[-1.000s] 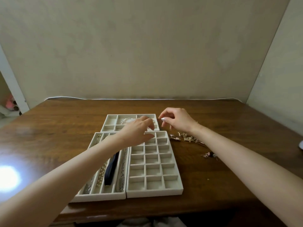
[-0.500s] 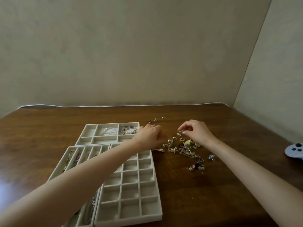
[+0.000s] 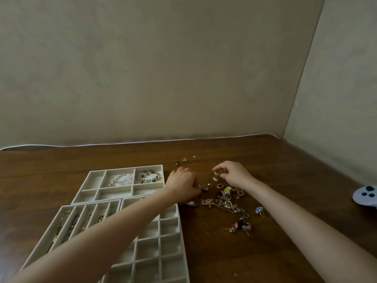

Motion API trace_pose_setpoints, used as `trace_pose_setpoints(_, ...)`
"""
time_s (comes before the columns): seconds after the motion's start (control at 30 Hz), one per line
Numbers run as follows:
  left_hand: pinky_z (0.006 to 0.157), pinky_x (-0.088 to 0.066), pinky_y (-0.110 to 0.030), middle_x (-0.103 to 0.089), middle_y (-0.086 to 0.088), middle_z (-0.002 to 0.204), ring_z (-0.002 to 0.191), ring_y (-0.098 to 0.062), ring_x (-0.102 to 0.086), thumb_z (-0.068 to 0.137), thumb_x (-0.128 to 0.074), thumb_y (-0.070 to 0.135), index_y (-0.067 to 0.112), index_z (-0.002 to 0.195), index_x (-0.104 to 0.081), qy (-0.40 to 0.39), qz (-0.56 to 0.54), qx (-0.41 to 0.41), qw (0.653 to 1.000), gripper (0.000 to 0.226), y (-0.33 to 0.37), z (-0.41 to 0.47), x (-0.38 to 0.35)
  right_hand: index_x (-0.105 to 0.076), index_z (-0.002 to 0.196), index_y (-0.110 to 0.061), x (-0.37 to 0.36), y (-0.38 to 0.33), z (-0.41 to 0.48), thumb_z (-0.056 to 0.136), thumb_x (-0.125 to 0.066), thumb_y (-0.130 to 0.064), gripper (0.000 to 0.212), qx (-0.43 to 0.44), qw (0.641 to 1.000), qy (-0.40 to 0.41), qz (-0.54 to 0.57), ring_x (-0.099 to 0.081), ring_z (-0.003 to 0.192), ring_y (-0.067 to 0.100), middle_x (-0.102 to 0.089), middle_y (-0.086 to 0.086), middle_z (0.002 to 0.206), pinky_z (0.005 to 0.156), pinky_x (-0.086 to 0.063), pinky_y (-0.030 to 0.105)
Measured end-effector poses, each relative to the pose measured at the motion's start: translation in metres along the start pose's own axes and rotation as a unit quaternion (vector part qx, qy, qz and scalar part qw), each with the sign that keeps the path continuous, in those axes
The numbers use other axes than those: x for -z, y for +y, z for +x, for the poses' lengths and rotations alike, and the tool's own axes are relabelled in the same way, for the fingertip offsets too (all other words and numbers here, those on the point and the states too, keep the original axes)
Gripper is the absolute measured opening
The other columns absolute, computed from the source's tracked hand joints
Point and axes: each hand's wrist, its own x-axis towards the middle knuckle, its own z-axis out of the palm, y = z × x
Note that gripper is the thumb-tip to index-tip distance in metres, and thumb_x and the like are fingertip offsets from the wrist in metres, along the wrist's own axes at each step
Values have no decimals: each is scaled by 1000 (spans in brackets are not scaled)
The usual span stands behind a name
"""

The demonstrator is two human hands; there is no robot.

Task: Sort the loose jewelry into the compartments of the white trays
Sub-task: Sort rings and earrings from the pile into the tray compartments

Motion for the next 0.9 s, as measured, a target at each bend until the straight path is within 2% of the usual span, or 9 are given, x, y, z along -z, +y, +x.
trace_pose_setpoints(0.1, 94, -42, -35, -54, -2, 114, 111, -19, -48, 85, -59, 39, 17, 102, -60, 21, -49, 12, 999, 27, -8, 0, 3, -64, 119, -21, -5, -5, 3, 94, -50, -5, 32, 11, 1000, 9, 12, -49, 123, 18, -56, 1, 132, 103, -43, 34)
trace_pose_setpoints(0.23, 78, -51, -30, -63, -2, 102, 92, -17, -59, 87, -61, 31, 15, 102, -56, 42, -135, 43, 989, 23, -16, -1, 6, -69, 110, -20, -7, -10, 0, 93, -50, -1, 31, 38, 997, 2, 61, -57, 112, 11, -66, -1, 118, 102, -45, 33)
trace_pose_setpoints(0.37, 70, -48, -28, -65, -2, 101, 90, -17, -60, 88, -59, 33, 16, 103, -57, 36, -117, 51, 991, 23, -21, -1, 5, -70, 103, -21, 1, -7, -5, 91, -53, 2, 31, 41, 994, 38, 90, -59, 95, 5, -68, -6, 98, 90, -46, 23)
trace_pose_setpoints(0.43, 72, -50, -29, -65, -2, 102, 90, -17, -60, 89, -57, 34, 16, 104, -57, 25, -106, 58, 992, 23, -23, -1, 3, -70, 101, -20, 10, -1, -7, 90, -53, 4, 32, 15, 995, 66, 72, -59, 93, 8, -67, -5, 94, 88, -47, 25)
trace_pose_setpoints(0.57, 80, -53, -36, -65, -2, 105, 92, -19, -61, 90, -57, 35, 17, 103, -58, 6, -111, 71, 991, 22, -25, 2, -1, -68, 106, -19, 28, 10, -14, 87, -56, 6, 34, -53, 998, -1, 24, -56, 97, 12, -59, -4, 99, 84, -46, 27)
trace_pose_setpoints(0.73, 76, -46, -25, -64, -7, 110, 90, -15, -57, 90, -60, 25, 11, 107, -61, 3, -156, 63, 986, 22, -23, 4, -2, -66, 112, -21, 32, 13, -21, 83, -66, -2, 34, -87, 992, -88, 14, -54, 110, 17, -57, -2, 108, 95, -46, 34)
trace_pose_setpoints(0.8, 75, -43, -23, -63, -7, 111, 89, -14, -55, 90, -59, 24, 10, 108, -62, -2, -156, 60, 986, 24, -23, 5, 0, -65, 112, -21, 29, 12, -22, 82, -68, -6, 34, -85, 991, -103, 12, -52, 114, 19, -56, 1, 118, 98, -46, 37)
trace_pose_setpoints(0.9, 76, -43, -24, -64, -7, 112, 97, -19, -58, 91, -58, 27, 10, 111, -62, -7, -144, 65, 987, 27, -24, 7, 0, -67, 108, -20, 23, 10, -21, 80, -71, -7, 31, -70, 994, -89, -4, -52, 112, 18, -57, 3, 121, 95, -46, 34)
